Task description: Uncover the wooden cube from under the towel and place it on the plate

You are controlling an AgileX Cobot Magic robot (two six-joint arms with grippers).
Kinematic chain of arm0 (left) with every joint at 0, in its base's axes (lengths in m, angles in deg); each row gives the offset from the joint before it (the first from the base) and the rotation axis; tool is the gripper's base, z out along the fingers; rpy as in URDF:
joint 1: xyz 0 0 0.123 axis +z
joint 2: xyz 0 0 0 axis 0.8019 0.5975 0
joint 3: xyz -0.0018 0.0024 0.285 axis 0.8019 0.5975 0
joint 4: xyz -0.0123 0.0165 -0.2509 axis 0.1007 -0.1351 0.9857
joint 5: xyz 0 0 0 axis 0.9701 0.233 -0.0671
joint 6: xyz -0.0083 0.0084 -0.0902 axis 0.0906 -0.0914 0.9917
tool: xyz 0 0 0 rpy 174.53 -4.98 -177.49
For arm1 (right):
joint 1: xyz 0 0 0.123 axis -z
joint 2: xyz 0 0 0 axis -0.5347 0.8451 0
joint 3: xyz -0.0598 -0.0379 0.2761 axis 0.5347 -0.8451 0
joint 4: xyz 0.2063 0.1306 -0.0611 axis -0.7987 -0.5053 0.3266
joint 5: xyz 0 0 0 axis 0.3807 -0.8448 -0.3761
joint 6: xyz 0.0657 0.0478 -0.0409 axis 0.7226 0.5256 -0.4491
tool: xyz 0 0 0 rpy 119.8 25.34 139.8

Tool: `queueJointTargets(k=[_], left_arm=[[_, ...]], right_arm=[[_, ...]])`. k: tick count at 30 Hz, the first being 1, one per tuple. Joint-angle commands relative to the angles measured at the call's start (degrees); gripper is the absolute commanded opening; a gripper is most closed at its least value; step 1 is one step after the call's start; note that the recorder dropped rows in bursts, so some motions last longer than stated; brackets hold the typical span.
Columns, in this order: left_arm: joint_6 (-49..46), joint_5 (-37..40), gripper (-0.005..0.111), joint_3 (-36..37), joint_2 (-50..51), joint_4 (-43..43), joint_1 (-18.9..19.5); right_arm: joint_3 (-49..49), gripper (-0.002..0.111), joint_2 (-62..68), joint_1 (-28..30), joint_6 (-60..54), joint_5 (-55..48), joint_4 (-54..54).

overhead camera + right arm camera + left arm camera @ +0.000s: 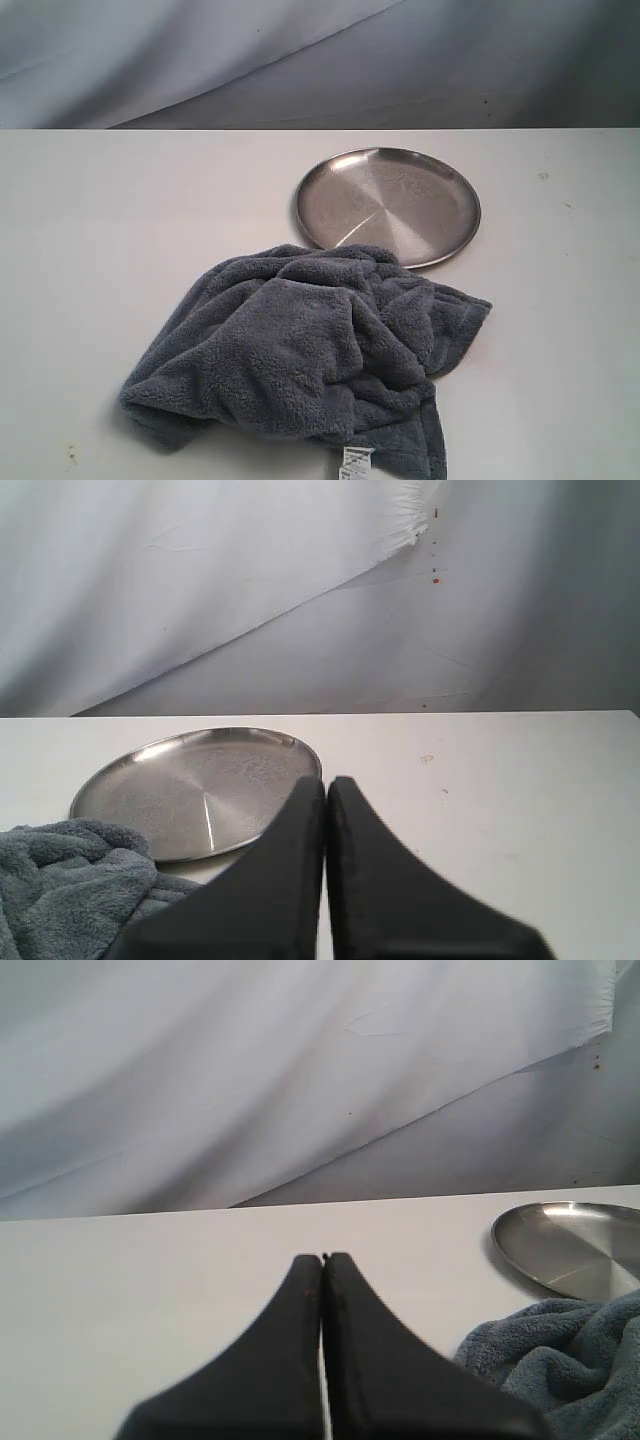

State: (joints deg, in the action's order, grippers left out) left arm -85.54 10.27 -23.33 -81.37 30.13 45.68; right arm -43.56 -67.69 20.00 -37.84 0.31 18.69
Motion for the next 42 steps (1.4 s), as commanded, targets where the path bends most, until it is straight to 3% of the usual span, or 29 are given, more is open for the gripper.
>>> queueJointTargets(k=[1, 12, 20, 28, 35, 42], left_arm=[[0.1, -0.2, 0.000, 0.3, -0.2, 0.1, -0.3], [0.1, -0.2, 0.000, 0.3, -0.2, 0.1, -0.3], [0.1, -0.2, 0.000, 0.3, -0.2, 0.1, -0.3], [0.1, -0.2, 0.000, 0.3, -0.2, 0.1, -0.3], [0.1, -0.2, 0.000, 0.3, -0.2, 0.1, -0.3], [0.1, -0.2, 0.000, 0.3, -0.2, 0.1, -0.3]], right_arm=[[-0.2, 0.000, -0.1, 0.4, -0.2, 0.3, 0.0], [-0.2, 0.000, -0.1, 0.4, -0.2, 0.3, 0.0], [-0.2, 0.000, -0.1, 0.4, -0.2, 6.8, -0.2], [-0.2, 0.000, -0.1, 0.4, 1.8, 14.2, -16.7], [3.8, 0.000, 0.0, 0.2, 2.0, -1.5, -23.2], [13.0, 0.000, 12.4, 0.2, -5.5, -10.9, -24.7]])
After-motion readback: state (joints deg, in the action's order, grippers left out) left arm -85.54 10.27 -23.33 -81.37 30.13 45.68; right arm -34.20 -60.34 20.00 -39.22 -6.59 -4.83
